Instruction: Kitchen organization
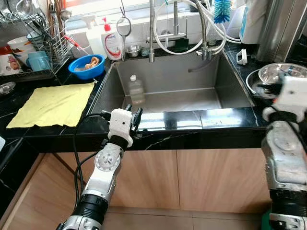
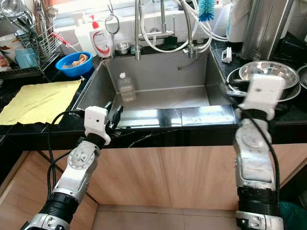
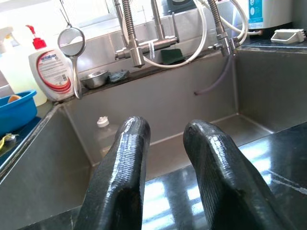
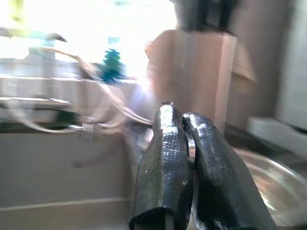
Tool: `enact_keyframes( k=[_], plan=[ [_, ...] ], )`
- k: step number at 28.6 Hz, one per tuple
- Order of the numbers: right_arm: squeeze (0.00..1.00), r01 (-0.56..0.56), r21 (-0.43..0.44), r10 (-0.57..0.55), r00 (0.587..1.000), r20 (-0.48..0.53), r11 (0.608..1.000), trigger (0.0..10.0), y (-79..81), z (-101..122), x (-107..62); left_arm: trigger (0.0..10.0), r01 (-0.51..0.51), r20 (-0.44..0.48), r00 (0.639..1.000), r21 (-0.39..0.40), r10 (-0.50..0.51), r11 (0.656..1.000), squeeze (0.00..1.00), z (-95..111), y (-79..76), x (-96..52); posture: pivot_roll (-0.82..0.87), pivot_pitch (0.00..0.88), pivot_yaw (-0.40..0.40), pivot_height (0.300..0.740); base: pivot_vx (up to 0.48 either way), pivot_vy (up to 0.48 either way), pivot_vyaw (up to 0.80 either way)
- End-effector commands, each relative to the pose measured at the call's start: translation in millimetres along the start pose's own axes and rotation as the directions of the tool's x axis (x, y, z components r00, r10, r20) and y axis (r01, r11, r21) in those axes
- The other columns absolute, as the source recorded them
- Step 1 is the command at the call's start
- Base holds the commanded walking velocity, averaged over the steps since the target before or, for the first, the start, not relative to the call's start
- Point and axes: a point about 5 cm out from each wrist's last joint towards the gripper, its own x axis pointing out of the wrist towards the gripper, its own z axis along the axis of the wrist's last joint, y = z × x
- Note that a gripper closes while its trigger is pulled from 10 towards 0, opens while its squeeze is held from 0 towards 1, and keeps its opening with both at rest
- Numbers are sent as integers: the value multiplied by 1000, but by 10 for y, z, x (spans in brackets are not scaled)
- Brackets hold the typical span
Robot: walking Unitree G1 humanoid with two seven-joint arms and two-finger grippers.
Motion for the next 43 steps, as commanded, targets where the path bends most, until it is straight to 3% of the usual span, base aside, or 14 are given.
enact_keyframes(
  k=[1, 5, 9, 11, 17, 22, 28, 36, 37, 38, 40, 41, 43],
  plan=[
    [0, -78, 1, 77, 996, 47, 997, 10000, 134, 125, 39, 10000, -17, 9, 1000, 22, 17, 1000, 0, 26, 76, 15, -207, 0, 174, 740, 0, 0, 0],
    [0, -154, 22, 154, 988, 16, 988, 10000, 226, 107, 73, 10000, -20, 11, 1000, 23, 19, 1000, 0, 28, 83, 19, -212, 0, 176, 740, 0, 0, 0],
    [0, -313, 49, 316, 947, -52, 948, 10000, 411, 35, 123, 10000, -18, 14, 1000, 24, 18, 1000, 0, 33, 74, 30, -214, 0, 172, 740, 0, 0, 0],
    [0, -336, 44, 339, 936, -97, 941, 10000, 440, -20, 139, 10000, -16, 16, 1000, 23, 15, 1000, 0, 35, 62, 33, -210, 0, 169, 740, 0, 0, 0],
    [0, -379, 32, 379, 909, -175, 925, 10000, 470, -77, 220, 10000, -7, 18, 1000, 21, 7, 1000, 0, 35, 34, 34, -208, 0, 165, 740, 0, 0, 0],
    [0, -388, 116, 405, 876, -261, 914, 10000, 555, -239, 243, 10000, -4, 18, 1000, 17, 3, 1000, 0, 35, 24, 43, -208, 0, 161, 740, 0, 0, 0],
    [0, -360, 138, 385, 846, -368, 923, 10000, 602, -436, 201, 10000, -8, 17, 1000, 15, 7, 1000, 0, 38, 23, 45, -189, 0, 153, 740, 0, 0, 0],
    [0, -358, 142, 385, 842, -378, 923, 10000, 605, -465, 208, 10000, -21, 15, 1000, 17, 21, 1000, 0, 39, 45, 31, -186, 0, 149, 740, 0, 0, 0],
    [196, -352, 148, 382, 843, -378, 924, 10000, 587, -465, 219, 10000, -23, 14, 1000, 16, 23, 1000, 0, 38, 45, 31, -186, 0, 146, 740, 0, 0, 0],
    [573, -350, 147, 379, 844, -379, 925, 10000, 578, -465, 223, 10000, -24, 14, 1000, 15, 24, 1000, 0, 37, 45, 31, -188, 0, 145, 740, 0, 0, 0],
    [588, -351, 149, 381, 843, -379, 924, 10000, 572, -466, 225, 10000, -26, 13, 1000, 14, 26, 1000, 0, 35, 46, 30, -188, 0, 145, 740, 0, 0, 0],
    [1000, -354, 147, 383, 843, -378, 924, 10000, 572, -466, 223, 10000, -27, 12, 1000, 14, 27, 1000, 0, 35, 45, 30, -188, 0, 145, 740, 0, 0, 0],
    [1000, -358, 140, 384, 844, -374, 923, 10000, 574, -458, 222, 10000, -29, 11, 1000, 14, 28, 1000, 0, 30, 47, 26, -188, 0, 145, 740, 0, 0, 0]
  ],
)
